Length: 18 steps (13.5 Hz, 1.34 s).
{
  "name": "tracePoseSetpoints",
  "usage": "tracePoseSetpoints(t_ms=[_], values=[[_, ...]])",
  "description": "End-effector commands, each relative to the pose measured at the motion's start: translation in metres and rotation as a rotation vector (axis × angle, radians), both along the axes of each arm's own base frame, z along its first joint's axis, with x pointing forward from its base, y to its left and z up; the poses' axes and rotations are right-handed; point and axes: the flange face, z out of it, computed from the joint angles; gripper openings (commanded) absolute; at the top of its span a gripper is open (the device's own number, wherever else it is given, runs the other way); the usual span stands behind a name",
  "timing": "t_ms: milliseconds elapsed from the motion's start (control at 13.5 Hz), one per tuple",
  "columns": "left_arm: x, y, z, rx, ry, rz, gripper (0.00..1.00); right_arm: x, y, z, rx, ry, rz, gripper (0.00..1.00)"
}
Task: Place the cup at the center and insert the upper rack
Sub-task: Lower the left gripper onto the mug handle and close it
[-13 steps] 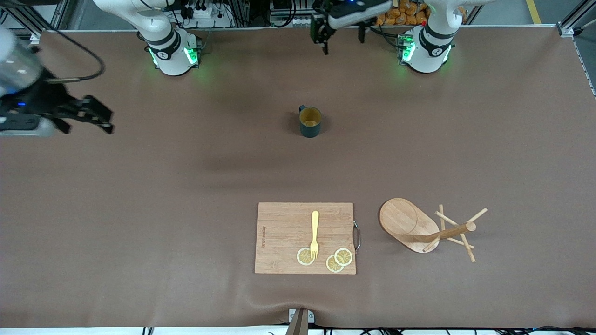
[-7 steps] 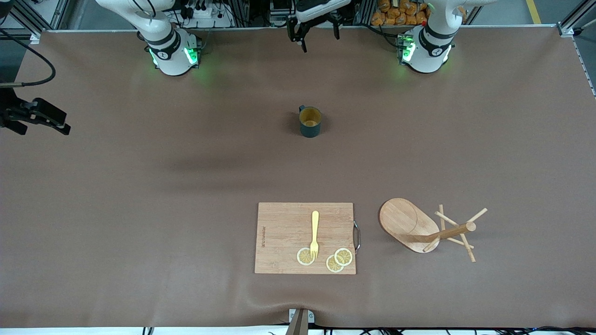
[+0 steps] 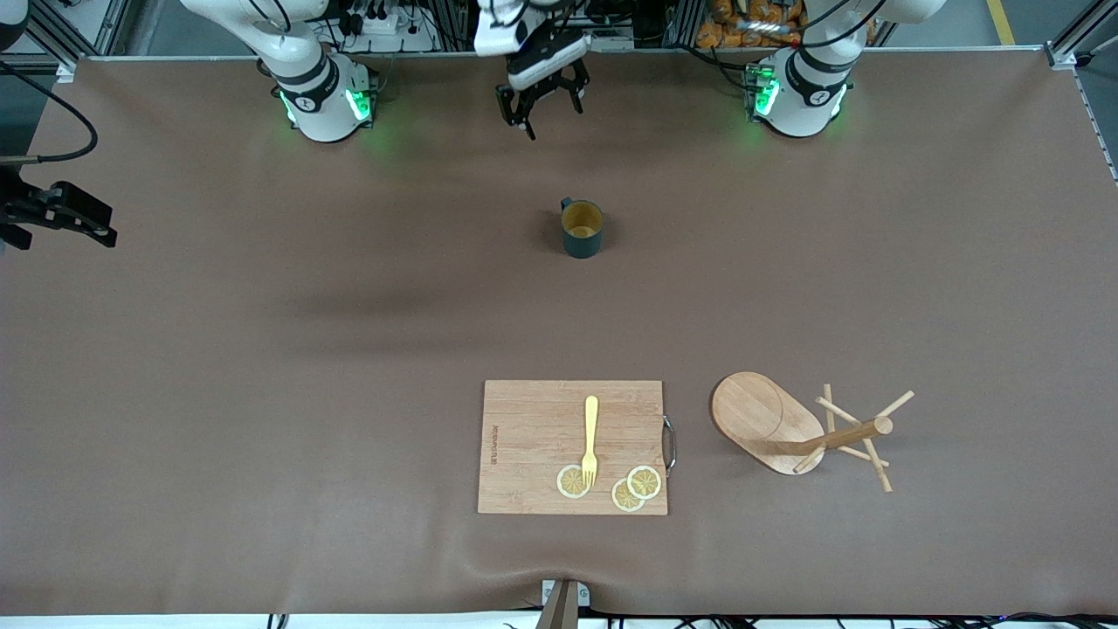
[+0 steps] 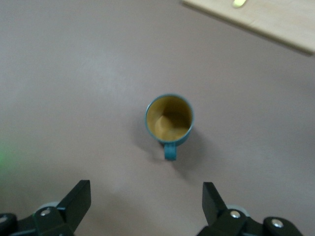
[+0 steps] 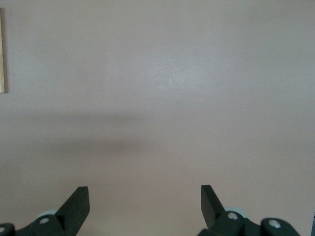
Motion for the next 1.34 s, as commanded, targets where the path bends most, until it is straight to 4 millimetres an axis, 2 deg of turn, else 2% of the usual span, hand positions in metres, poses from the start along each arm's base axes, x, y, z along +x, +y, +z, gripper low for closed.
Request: tracePoseSetpoints(t_ms=[0,149,297,371,520,891,1263], values=[[-0.021,-0.014,-0.043,0.058,-0.076,0.024,1.00,-0.007,0.005,0.003,0.011,-0.012,0.019,1.00],[-0.037,-0.019,-0.093,0.107,-0.122,0.068,1.00,-0.007,0.006,0.002,0.054,-0.009,0.012,1.00],[-0.046,-0.019,-0.136,0.145,-0.203,0.092,1.00,-0.008,0.005,0.001,0.065,-0.005,0.009,1.00],[-0.049,-0.020,-0.155,0.161,-0.239,0.079,1.00,-0.008,0.006,-0.001,0.086,0.002,0.006,1.00],[-0.060,-0.019,-0.183,0.183,-0.308,0.022,1.00,-0.007,-0.006,-0.005,0.141,0.004,-0.026,1.00],[-0.059,-0.014,-0.235,0.218,-0.454,-0.169,1.00,-0.004,-0.008,-0.012,0.134,0.017,-0.024,1.00],[-0.053,-0.006,-0.250,0.236,-0.494,-0.184,1.00,-0.001,-0.006,-0.016,0.120,0.022,-0.018,1.00]])
